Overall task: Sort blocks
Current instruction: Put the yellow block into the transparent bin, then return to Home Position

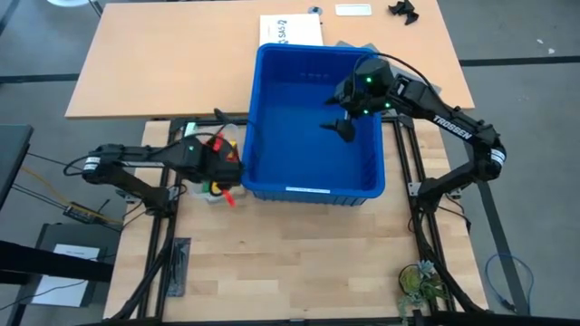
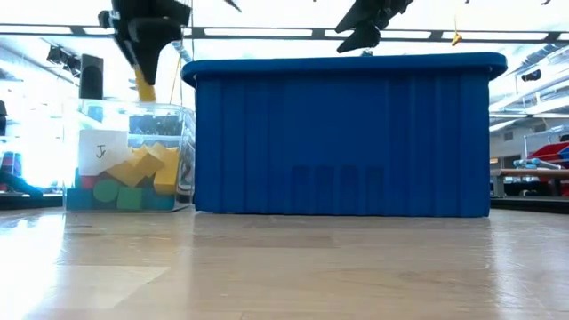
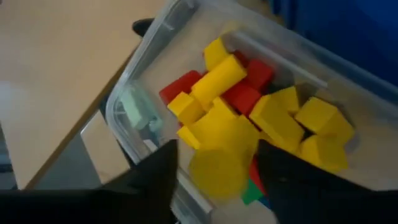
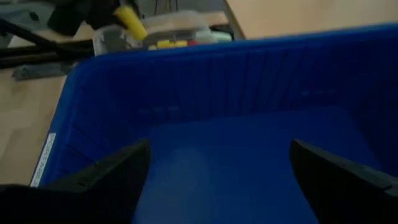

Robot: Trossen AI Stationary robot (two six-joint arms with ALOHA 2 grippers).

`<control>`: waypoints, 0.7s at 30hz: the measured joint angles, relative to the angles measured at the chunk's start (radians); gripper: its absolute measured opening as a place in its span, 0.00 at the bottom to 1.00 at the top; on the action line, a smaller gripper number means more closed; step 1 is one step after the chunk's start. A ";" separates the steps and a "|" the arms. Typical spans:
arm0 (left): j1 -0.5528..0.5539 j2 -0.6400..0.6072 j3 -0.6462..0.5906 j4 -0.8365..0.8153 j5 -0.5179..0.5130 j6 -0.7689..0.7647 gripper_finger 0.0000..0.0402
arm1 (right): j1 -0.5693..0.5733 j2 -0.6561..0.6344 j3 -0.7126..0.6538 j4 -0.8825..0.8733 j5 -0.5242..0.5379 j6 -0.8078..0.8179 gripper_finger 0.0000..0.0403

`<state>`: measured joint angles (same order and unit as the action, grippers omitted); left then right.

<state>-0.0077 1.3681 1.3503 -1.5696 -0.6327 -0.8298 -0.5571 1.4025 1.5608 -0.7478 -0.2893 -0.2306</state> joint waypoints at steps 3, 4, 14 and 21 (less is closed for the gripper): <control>0.021 -0.002 0.009 0.001 0.026 0.021 0.70 | 0.000 0.000 0.000 -0.014 0.005 0.000 0.94; 0.023 -0.002 0.025 0.002 0.044 0.042 0.75 | 0.000 0.000 0.000 -0.016 0.010 0.000 0.94; 0.014 -0.044 0.238 0.217 0.130 0.447 0.68 | 0.000 -0.004 0.000 -0.027 0.004 0.091 0.94; -0.006 -0.094 0.168 0.563 0.300 0.617 0.36 | 0.046 -0.072 -0.003 -0.091 -0.015 0.106 0.93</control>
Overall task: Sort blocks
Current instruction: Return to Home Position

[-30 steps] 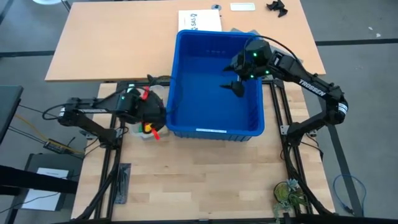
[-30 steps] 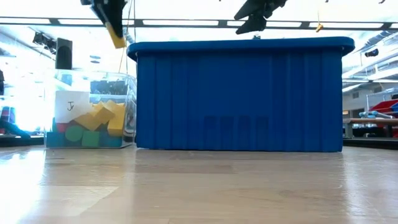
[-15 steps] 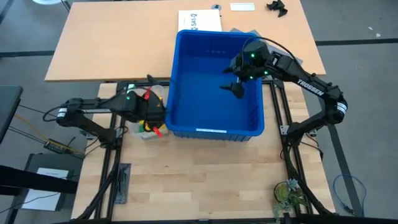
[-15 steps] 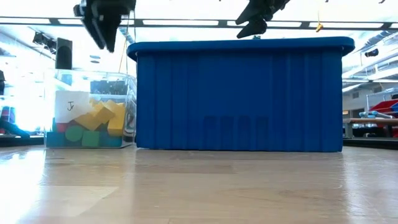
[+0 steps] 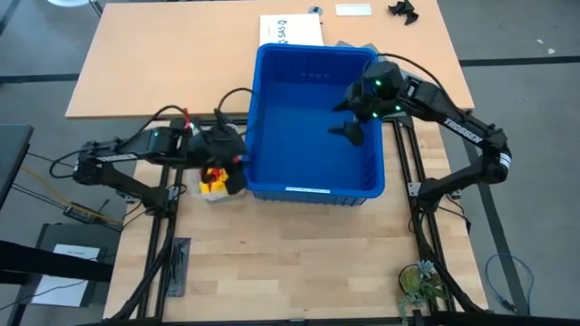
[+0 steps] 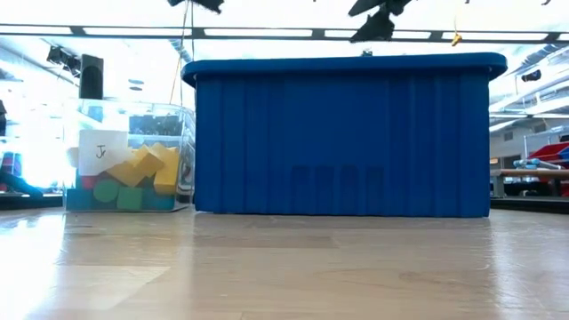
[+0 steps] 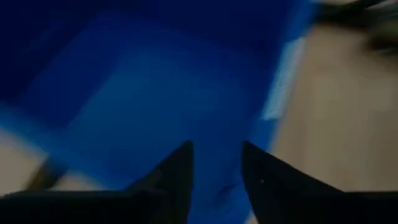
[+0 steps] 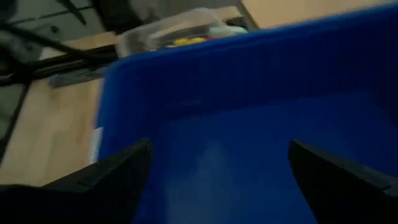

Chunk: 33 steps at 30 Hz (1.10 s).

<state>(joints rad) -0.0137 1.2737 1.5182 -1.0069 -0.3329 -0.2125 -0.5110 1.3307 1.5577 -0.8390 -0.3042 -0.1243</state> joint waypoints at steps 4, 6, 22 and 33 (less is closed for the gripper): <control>-0.046 0.015 -0.076 0.223 0.134 0.068 0.27 | 0.118 -0.056 -0.059 -0.042 -0.006 -0.071 0.93; -0.074 0.037 -0.107 0.294 0.158 0.101 0.25 | 0.186 -0.079 -0.106 -0.054 -0.006 -0.077 0.93; -0.100 0.281 -0.115 0.296 0.096 0.218 0.45 | 0.561 -0.095 -0.405 -0.051 0.319 0.065 0.92; -0.080 0.324 -0.117 0.369 -0.144 0.309 0.46 | 0.551 -0.098 -0.454 -0.095 0.608 0.008 0.88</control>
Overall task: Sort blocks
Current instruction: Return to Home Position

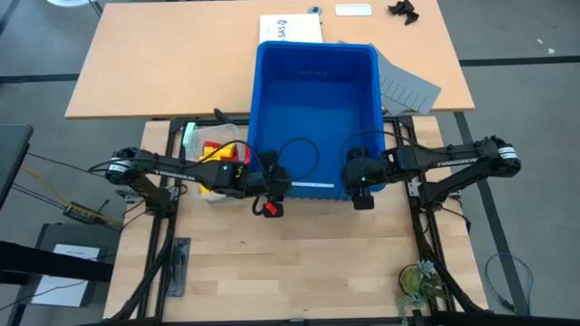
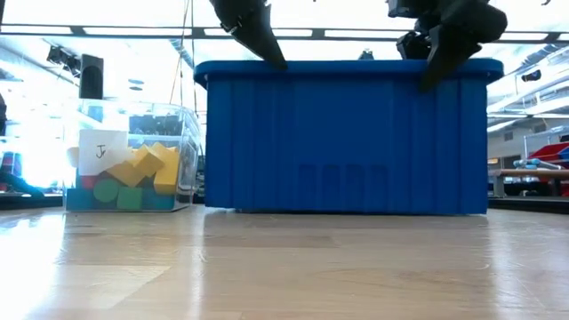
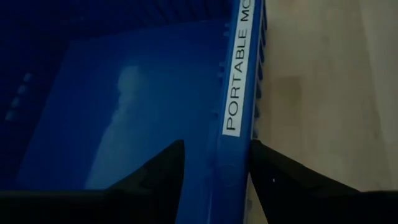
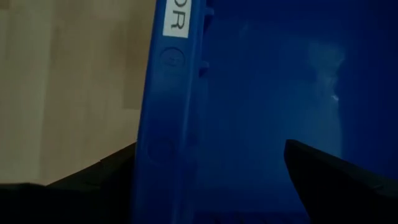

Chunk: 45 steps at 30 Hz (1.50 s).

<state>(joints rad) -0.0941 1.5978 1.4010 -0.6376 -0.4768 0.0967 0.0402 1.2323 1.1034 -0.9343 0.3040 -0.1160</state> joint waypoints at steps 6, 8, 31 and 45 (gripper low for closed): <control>0.064 0.008 0.001 0.019 -0.017 -0.002 0.46 | -0.097 0.000 0.000 0.035 0.036 -0.087 0.85; 0.077 0.013 0.001 0.017 -0.020 0.001 0.46 | -0.135 0.000 0.000 0.045 0.031 -0.114 0.84; 0.434 0.018 0.000 0.193 -0.038 0.237 0.46 | -0.620 0.061 0.000 0.478 -0.066 -0.494 0.81; 0.208 -0.128 0.038 0.144 0.193 0.040 0.45 | -0.519 -0.217 0.047 0.256 -0.358 -0.165 0.81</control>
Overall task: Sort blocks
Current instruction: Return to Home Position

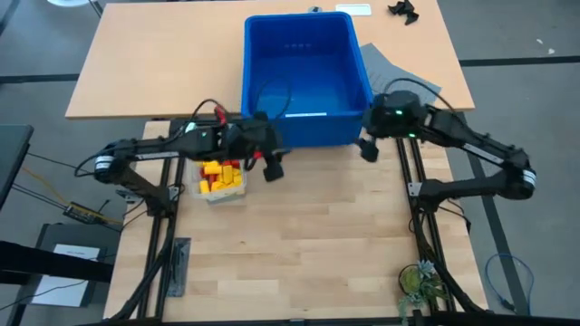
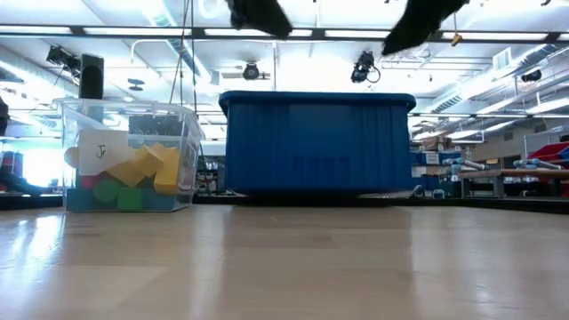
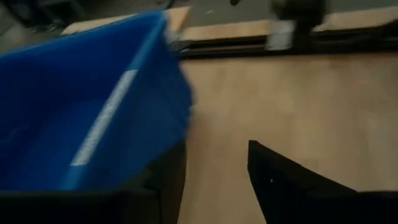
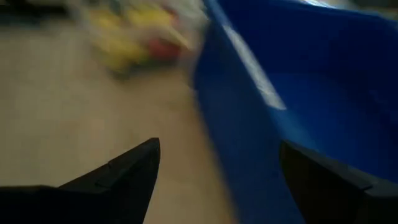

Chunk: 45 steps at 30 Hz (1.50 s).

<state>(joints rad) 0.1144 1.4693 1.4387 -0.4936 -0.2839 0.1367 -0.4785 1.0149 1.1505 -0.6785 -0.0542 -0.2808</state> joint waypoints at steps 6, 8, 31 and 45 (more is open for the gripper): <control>-0.098 -0.096 -0.146 0.088 -0.001 -0.074 0.35 | 0.001 -0.174 -0.136 0.082 -0.238 0.137 0.80; -0.118 -0.149 -0.222 0.135 -0.006 -0.101 0.31 | 0.001 -0.237 -0.211 0.151 -0.238 0.172 0.79; -0.110 -0.814 -0.886 0.425 -0.033 -0.293 0.04 | 0.001 -0.373 -0.445 0.477 -0.275 0.311 0.76; -0.068 -1.016 -1.199 0.760 0.255 -0.248 0.04 | 0.000 -0.363 -0.543 0.601 -0.358 0.360 0.29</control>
<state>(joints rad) 0.0461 0.4532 0.2400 0.2666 -0.0291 -0.1109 -0.4786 0.6514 0.6070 -0.0771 -0.4126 0.0788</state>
